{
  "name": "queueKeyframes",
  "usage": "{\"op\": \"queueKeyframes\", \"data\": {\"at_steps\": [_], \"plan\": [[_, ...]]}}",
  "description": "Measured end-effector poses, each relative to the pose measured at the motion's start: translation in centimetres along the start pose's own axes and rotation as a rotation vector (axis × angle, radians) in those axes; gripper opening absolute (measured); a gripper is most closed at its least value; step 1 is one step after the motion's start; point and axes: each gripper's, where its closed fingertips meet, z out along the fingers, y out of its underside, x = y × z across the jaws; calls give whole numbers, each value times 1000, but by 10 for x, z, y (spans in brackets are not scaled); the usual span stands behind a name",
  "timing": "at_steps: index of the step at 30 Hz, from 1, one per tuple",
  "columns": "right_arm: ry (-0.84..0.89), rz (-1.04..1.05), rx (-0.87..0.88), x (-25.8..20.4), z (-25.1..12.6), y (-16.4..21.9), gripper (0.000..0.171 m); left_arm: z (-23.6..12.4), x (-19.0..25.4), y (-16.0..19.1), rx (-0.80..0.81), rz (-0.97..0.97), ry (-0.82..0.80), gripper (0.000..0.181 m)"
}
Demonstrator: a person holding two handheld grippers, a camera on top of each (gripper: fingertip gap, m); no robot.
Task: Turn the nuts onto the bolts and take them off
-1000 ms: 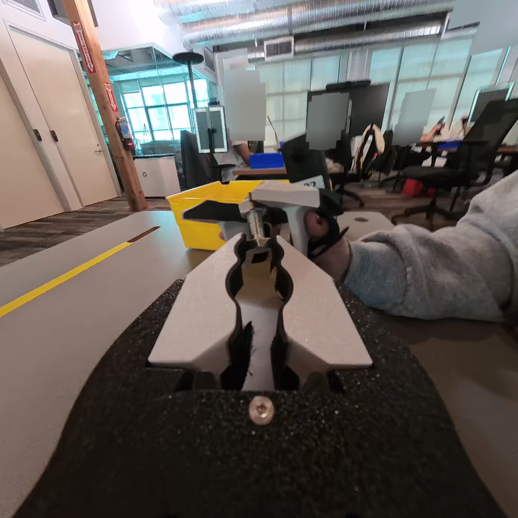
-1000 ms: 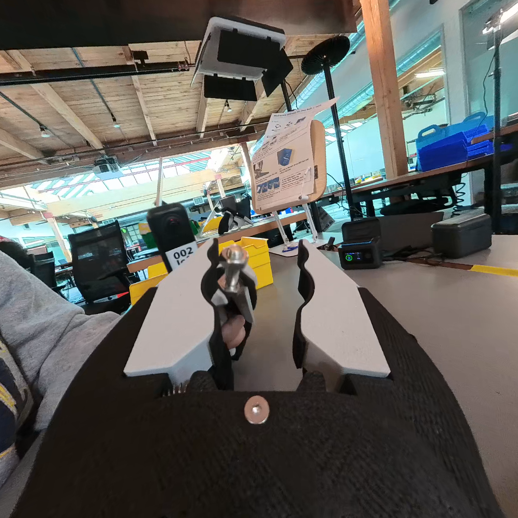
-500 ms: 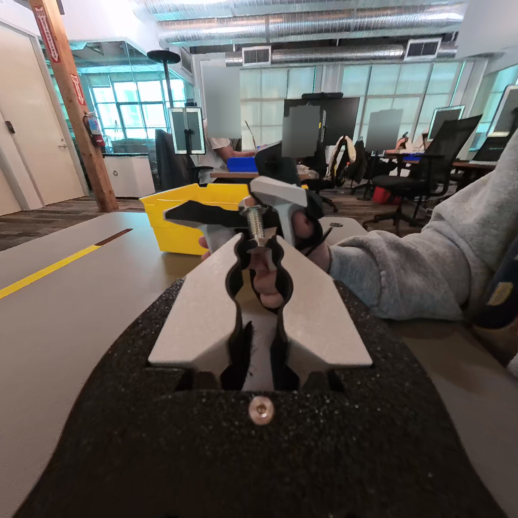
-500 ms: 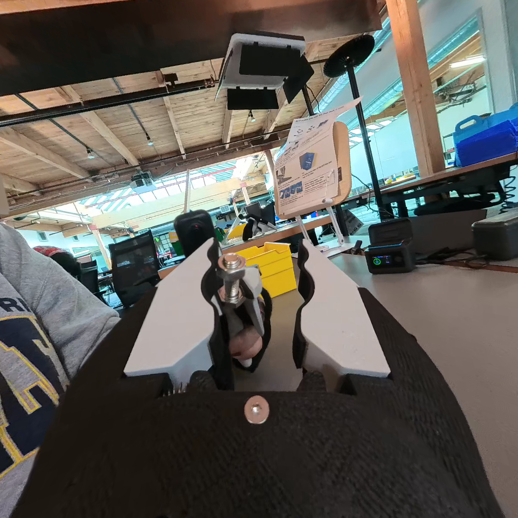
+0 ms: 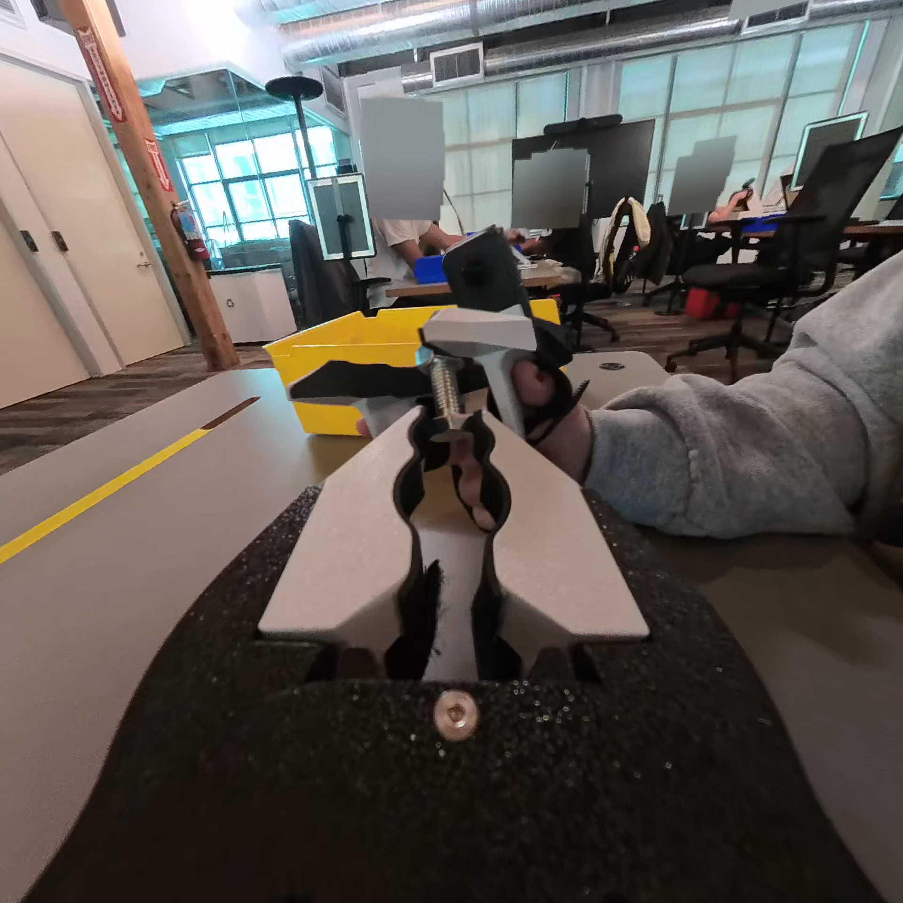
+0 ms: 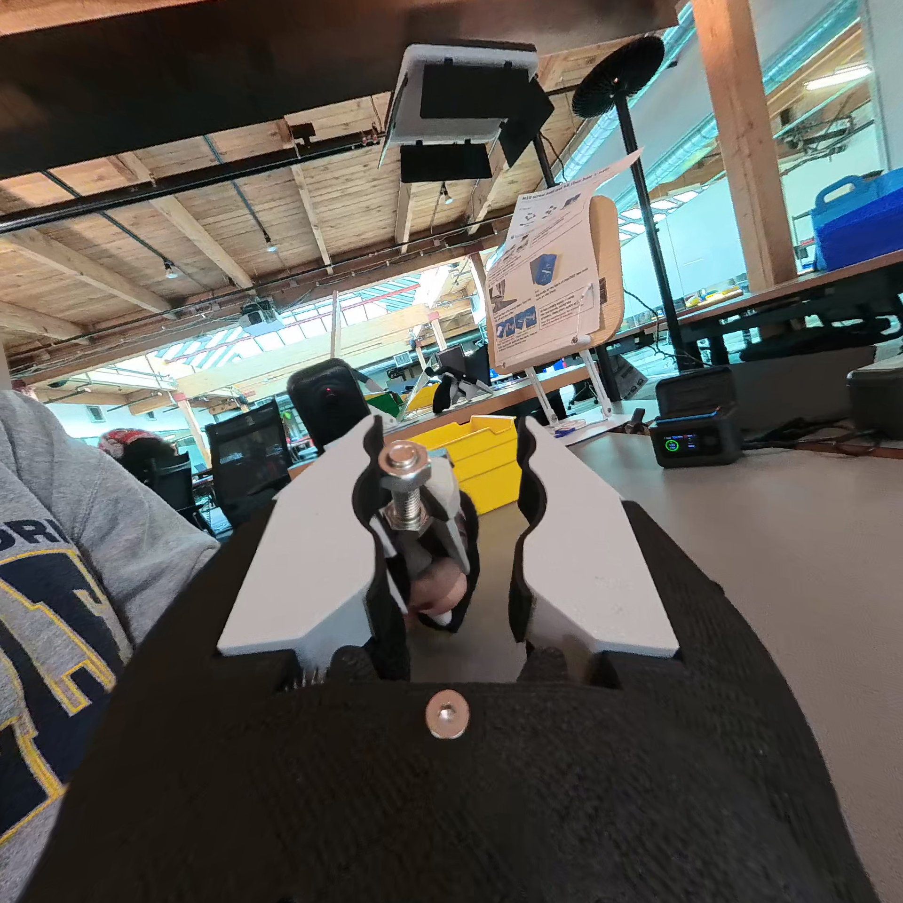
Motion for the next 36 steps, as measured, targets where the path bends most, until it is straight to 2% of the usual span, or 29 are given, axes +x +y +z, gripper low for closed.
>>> {"op": "queueKeyframes", "data": {"at_steps": [6,10,15,19,23,26,31,36], "plan": [[18,4,18,5,-4,-5,51,-22,-16,-29,195,-118,-9,15],[-44,28,62,-4,-5,-11,53,-19,-23,-12,62,-26,-81,16],[-62,25,45,-9,-1,-6,53,-2,0,0,-25,52,-8,15],[-74,41,52,-10,-1,-8,56,-4,5,-9,21,38,19,15],[-33,30,45,-3,-3,-7,52,-23,-12,-33,205,-102,1,15],[-65,38,63,-7,-3,-10,52,-23,-23,-23,118,-46,-83,15],[-81,37,56,-12,0,-7,53,-3,-1,-4,-19,85,-30,16],[-85,55,64,-11,-1,-9,56,-6,5,-16,48,44,16,16]]}}
